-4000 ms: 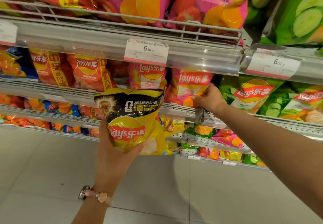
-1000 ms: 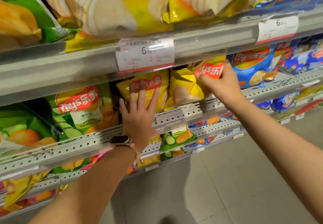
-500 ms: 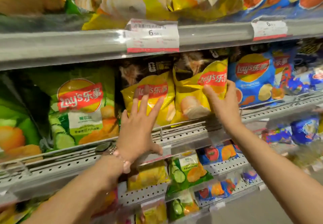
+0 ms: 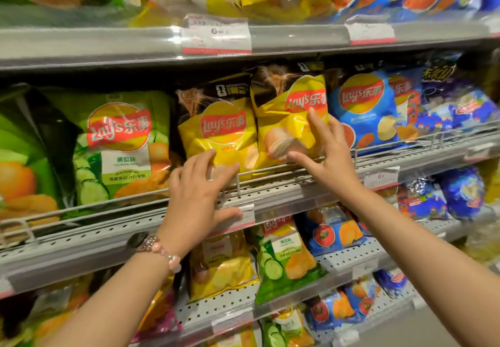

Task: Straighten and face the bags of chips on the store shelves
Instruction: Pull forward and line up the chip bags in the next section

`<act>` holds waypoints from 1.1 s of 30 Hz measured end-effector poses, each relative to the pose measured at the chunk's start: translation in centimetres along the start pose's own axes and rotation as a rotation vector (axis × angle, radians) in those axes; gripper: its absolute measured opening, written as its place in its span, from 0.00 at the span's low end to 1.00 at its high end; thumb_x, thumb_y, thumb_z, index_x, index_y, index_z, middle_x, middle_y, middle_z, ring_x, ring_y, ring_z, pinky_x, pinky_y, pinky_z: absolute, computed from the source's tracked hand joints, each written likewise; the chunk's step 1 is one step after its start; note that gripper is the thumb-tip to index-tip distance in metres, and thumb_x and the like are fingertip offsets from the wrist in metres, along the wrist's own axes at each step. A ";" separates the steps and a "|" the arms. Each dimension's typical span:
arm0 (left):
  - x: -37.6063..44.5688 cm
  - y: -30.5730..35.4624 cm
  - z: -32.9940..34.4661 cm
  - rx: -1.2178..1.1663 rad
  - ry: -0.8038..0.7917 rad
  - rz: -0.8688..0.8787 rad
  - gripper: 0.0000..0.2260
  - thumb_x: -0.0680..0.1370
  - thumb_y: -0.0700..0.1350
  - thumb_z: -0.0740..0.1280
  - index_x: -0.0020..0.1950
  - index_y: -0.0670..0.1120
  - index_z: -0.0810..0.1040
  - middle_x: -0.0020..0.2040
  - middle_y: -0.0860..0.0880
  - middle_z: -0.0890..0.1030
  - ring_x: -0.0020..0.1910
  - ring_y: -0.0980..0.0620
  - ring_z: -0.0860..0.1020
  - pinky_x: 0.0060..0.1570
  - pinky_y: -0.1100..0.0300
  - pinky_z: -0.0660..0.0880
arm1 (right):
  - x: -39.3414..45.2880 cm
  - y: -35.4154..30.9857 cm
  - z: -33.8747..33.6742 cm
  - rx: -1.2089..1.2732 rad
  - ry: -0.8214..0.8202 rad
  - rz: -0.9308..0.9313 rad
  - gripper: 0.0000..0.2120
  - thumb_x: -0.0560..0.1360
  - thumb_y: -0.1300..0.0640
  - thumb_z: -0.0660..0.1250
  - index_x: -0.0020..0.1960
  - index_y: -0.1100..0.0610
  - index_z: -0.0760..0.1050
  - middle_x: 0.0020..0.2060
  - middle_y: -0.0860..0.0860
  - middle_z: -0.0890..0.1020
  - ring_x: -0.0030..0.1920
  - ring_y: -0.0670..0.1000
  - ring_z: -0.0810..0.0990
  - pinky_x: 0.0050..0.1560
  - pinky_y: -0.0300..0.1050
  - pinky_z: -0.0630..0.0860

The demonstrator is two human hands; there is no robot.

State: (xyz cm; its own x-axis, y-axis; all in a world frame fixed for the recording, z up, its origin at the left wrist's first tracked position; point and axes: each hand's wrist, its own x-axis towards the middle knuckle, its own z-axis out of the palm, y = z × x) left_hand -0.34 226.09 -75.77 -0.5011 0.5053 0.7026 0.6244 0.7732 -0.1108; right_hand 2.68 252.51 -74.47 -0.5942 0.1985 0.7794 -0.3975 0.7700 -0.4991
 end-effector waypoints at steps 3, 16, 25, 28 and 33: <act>0.1 0.0 0.0 0.002 0.001 -0.003 0.37 0.58 0.60 0.79 0.65 0.53 0.77 0.67 0.38 0.71 0.64 0.36 0.69 0.55 0.38 0.68 | 0.3 -0.5 -0.5 -0.038 -0.071 0.024 0.40 0.71 0.46 0.71 0.76 0.43 0.53 0.75 0.57 0.57 0.75 0.54 0.54 0.66 0.40 0.56; -0.7 0.9 -0.4 0.035 0.012 0.033 0.33 0.66 0.56 0.76 0.68 0.49 0.73 0.70 0.36 0.68 0.68 0.36 0.67 0.65 0.34 0.63 | -0.2 -1.1 -1.0 -0.110 -0.126 0.015 0.39 0.74 0.46 0.69 0.77 0.44 0.50 0.77 0.55 0.49 0.76 0.54 0.51 0.67 0.40 0.55; -11.3 3.1 5.2 -0.045 0.151 0.249 0.23 0.72 0.52 0.68 0.62 0.43 0.70 0.59 0.39 0.74 0.57 0.41 0.71 0.60 0.45 0.68 | -10.8 -0.4 1.6 0.040 0.139 -0.203 0.25 0.75 0.48 0.62 0.70 0.53 0.64 0.69 0.56 0.65 0.71 0.51 0.64 0.69 0.45 0.61; -14.2 3.1 8.4 -0.039 -0.162 0.093 0.40 0.60 0.62 0.77 0.66 0.46 0.69 0.62 0.41 0.73 0.60 0.40 0.73 0.54 0.42 0.76 | -15.2 1.3 3.8 0.073 0.011 -0.182 0.18 0.74 0.51 0.62 0.63 0.52 0.68 0.62 0.51 0.71 0.64 0.50 0.70 0.63 0.54 0.70; -14.9 4.1 11.5 0.057 -0.581 -0.241 0.57 0.64 0.64 0.75 0.77 0.57 0.36 0.78 0.40 0.50 0.77 0.36 0.50 0.71 0.38 0.51 | -18.4 4.2 6.5 -0.053 -0.280 0.134 0.29 0.73 0.52 0.69 0.71 0.50 0.65 0.70 0.51 0.62 0.70 0.52 0.63 0.69 0.46 0.63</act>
State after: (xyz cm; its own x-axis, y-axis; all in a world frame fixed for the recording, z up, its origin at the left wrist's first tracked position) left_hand 2.78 226.13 -94.72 -0.8774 0.4274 0.2181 0.4284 0.9025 -0.0452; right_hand 7.41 248.20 -93.41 -0.8114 0.1311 0.5697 -0.2703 0.7800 -0.5644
